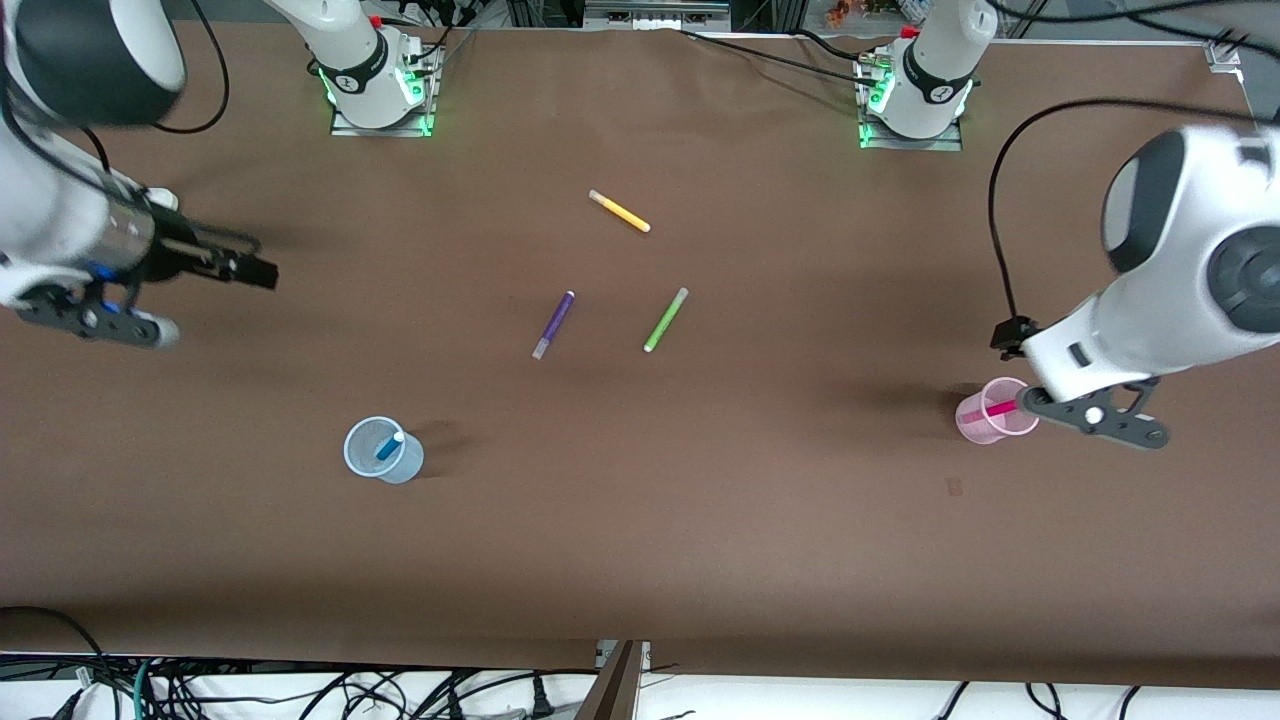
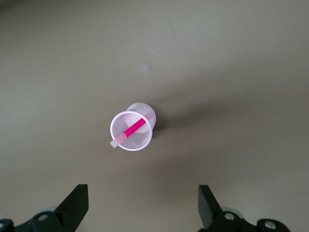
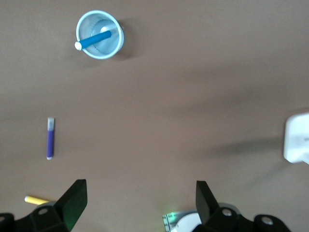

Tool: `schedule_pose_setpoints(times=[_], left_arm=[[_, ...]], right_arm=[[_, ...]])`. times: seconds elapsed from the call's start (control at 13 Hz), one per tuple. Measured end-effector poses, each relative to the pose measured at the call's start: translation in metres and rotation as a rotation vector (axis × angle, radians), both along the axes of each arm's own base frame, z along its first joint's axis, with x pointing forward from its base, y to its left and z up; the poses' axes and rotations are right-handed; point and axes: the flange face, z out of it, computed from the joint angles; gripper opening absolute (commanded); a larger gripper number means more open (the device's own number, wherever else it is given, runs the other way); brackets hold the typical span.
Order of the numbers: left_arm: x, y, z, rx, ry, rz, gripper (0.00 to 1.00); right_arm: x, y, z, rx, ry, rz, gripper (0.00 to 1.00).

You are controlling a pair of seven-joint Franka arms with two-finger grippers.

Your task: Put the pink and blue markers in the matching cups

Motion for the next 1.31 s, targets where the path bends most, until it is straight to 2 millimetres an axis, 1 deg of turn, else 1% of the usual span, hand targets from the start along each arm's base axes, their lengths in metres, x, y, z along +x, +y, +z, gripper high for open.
schedule_pose_setpoints(times=[0.08, 0.15, 0.23, 0.31, 0.38, 0.46, 0.54, 0.69, 0.85, 1.0, 1.15, 1.23, 1.31], left_arm=[[-0.005, 0.002, 0.017, -0.049, -0.02, 0.021, 1.0], [-0.01, 0.01, 0.034, -0.084, -0.042, 0.049, 1.0], [-0.015, 0.022, 0.05, -0.093, -0.071, 0.082, 1.0], [-0.022, 0.032, 0.066, -0.096, -0.112, 0.125, 1.0], [-0.031, 0.039, 0.078, -0.099, -0.168, 0.173, 1.0], [-0.044, 0.044, 0.085, -0.104, -0.215, 0.207, 1.0], [-0.059, 0.049, 0.084, -0.105, -0.231, 0.231, 1.0], [-0.085, 0.057, 0.077, -0.102, -0.221, 0.257, 1.0], [-0.103, 0.064, 0.07, -0.098, -0.204, 0.272, 1.0], [-0.109, 0.068, 0.066, -0.097, -0.191, 0.279, 1.0], [-0.109, 0.064, 0.065, -0.099, -0.188, 0.272, 1.0], [-0.109, 0.062, 0.065, -0.099, -0.187, 0.27, 1.0], [-0.109, 0.061, 0.065, -0.099, -0.187, 0.269, 1.0]], right_arm=[[-0.009, -0.005, 0.015, -0.001, -0.009, -0.005, 0.99], [-0.016, -0.008, 0.026, -0.001, -0.015, -0.01, 0.99], [-0.018, -0.01, 0.029, 0.0, -0.02, -0.012, 0.99], [-0.019, -0.01, 0.029, 0.0, -0.019, -0.013, 0.99], [-0.018, -0.012, 0.027, -0.001, -0.015, -0.015, 0.99], [-0.017, -0.014, 0.024, -0.001, -0.01, -0.014, 0.99], [-0.016, -0.015, 0.022, 0.001, -0.006, -0.002, 0.99], [-0.015, -0.019, 0.021, 0.011, -0.009, 0.04, 0.99], [-0.014, -0.027, 0.022, 0.017, -0.021, 0.049, 0.99], [-0.018, -0.038, 0.025, 0.028, -0.025, 0.078, 0.99], [-0.027, -0.058, 0.028, 0.045, -0.039, 0.133, 0.99], [-0.031, -0.064, 0.03, 0.049, -0.052, 0.141, 0.99], [-0.037, -0.066, 0.032, 0.049, -0.065, 0.141, 0.99]])
